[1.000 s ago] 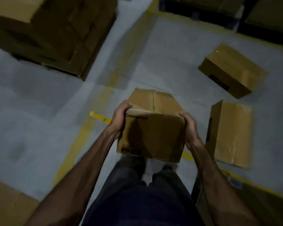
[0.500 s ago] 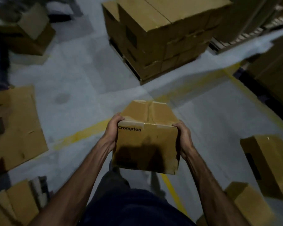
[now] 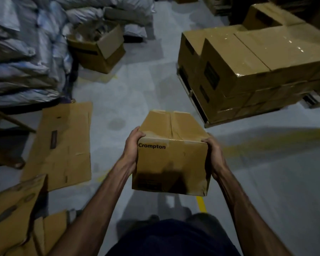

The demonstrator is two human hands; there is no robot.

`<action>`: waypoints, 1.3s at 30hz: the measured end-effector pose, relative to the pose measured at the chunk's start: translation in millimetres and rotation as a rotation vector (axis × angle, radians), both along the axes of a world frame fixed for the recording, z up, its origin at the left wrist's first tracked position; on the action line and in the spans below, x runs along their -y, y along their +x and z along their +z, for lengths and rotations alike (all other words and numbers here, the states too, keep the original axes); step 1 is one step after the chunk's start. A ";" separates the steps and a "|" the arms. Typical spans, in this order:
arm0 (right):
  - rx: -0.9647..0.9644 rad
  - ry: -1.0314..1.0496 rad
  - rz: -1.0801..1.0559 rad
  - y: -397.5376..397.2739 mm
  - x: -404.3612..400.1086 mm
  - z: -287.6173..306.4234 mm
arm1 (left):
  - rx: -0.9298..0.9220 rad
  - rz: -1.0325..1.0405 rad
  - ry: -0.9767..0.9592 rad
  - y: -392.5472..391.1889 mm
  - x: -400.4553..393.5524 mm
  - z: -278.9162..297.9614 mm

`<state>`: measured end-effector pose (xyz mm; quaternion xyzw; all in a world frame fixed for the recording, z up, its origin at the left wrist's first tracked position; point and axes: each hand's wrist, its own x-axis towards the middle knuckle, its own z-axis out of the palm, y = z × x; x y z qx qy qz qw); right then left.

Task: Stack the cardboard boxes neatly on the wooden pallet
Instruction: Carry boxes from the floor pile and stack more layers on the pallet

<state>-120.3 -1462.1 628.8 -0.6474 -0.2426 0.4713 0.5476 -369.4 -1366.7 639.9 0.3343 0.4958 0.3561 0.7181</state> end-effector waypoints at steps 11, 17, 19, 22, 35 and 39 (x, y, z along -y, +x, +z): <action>0.001 0.085 0.023 47.8 -244.7 -5.1 | 0.042 0.114 0.069 46.5 -224.7 9.8; -0.015 0.114 0.099 96.4 -403.5 20.0 | -0.037 0.163 0.136 92.3 -367.1 46.5; -0.014 0.138 0.122 107.4 -457.1 33.5 | -0.034 0.180 0.162 103.7 -417.0 56.8; -0.009 0.148 0.143 119.2 -529.4 39.3 | -0.029 0.239 0.147 111.1 -480.5 62.1; 0.048 0.099 -0.027 166.6 -845.7 43.2 | 0.062 0.069 0.108 167.6 -845.9 46.9; 0.091 0.113 -0.209 188.2 -928.2 54.8 | 0.022 -0.117 0.146 209.4 -971.9 70.5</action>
